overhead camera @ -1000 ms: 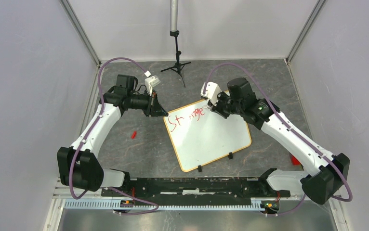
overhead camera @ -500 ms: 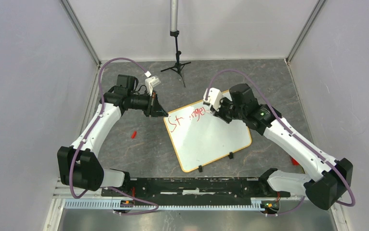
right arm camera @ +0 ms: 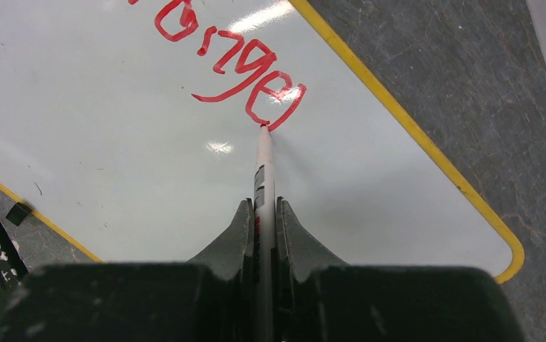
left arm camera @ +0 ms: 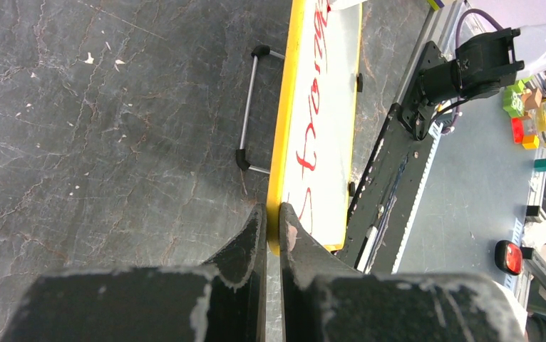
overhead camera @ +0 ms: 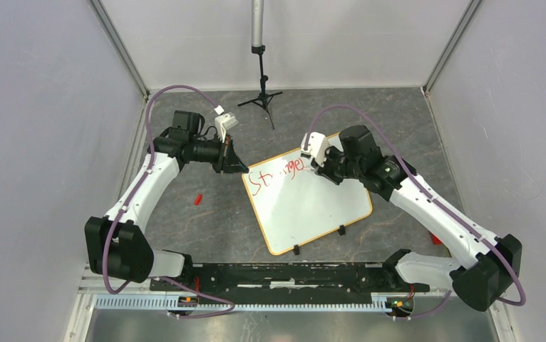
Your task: Write a sentence on the whiteboard
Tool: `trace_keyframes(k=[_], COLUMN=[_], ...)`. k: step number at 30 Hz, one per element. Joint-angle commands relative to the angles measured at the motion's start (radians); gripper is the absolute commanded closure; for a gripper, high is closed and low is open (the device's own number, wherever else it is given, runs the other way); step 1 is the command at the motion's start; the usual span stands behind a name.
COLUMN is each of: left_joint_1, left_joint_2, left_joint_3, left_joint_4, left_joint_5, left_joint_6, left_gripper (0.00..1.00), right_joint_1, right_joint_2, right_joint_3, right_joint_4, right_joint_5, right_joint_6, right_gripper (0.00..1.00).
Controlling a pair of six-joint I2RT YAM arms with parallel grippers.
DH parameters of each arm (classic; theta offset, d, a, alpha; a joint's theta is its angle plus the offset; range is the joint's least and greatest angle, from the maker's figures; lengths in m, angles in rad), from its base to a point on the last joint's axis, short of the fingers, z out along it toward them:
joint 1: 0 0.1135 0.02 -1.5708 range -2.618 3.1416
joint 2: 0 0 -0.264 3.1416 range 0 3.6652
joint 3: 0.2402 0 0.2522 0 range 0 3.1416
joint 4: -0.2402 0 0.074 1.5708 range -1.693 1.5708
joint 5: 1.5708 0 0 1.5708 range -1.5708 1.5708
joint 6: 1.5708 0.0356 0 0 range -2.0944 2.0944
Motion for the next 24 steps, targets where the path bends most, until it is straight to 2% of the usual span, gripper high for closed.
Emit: trace_keyframes(k=[1,12,21,24], left_joint_1=[-0.022,-0.021,-0.021,-0.021], left_joint_2=[0.007,0.018,0.027,0.026], left_joint_3=[0.015,0.021,0.029,0.028], left_joint_4=[-0.045,-0.044,-0.043,-0.044], left_joint_5=[0.024,0.015,0.013,0.014], left_joint_6=[0.053,0.057,0.053,0.055], left_gripper=[0.98,0.98,0.98,0.98], right_joint_1=[0.002,-0.014,-0.026,-0.027], right_joint_2=[0.022,0.037,0.033,0.021], right_joint_3=[0.047,0.087,0.107,0.111], right_joint_4=[0.043,0.041,0.025,0.017], right_joint_5=[0.031,0.086,0.090,0.047], right_joint_6=[0.001,-0.027,-0.036,-0.056], right_gripper=[1.00,1.00,1.00,1.00])
